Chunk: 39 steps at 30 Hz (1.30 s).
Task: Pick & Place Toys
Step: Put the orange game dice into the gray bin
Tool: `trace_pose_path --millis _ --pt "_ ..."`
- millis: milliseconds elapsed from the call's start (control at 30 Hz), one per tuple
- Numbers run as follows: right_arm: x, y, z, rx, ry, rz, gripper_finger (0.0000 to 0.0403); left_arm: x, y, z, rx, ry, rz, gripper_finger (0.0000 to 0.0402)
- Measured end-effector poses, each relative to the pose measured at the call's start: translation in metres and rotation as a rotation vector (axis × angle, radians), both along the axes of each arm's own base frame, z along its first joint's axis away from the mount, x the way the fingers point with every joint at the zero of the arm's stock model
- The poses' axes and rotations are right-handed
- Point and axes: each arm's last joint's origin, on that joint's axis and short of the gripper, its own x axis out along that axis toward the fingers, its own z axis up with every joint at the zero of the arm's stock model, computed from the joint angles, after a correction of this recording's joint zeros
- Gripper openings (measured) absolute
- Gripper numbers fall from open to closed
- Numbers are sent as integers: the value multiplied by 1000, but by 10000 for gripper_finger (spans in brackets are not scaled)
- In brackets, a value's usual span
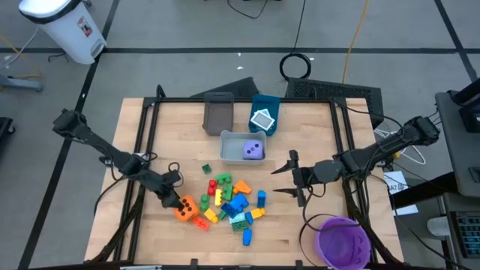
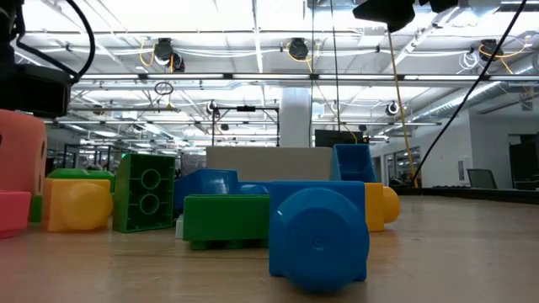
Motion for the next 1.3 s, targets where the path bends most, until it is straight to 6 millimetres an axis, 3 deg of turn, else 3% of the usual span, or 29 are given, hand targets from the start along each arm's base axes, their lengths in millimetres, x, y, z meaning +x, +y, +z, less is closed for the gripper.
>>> trace_pose_path --millis 100,367,633,833,1100,1300 --pt "0 0 0 0 -1 0 242 3 -2 0 -2 -33 -28 281" --pt "0 0 0 31 3 -11 242 5 -4 1 10 -83 -76 154" --pt "0 0 0 32 3 -11 242 6 -5 3 9 -115 -87 154" --pt "0 0 0 31 3 -11 242 9 -7 16 7 -188 -120 153" --pt "0 0 0 31 4 -11 242 24 -10 64 152 -469 -99 146" --pt "0 0 0 32 4 -11 242 36 -6 113 493 -736 -43 136"
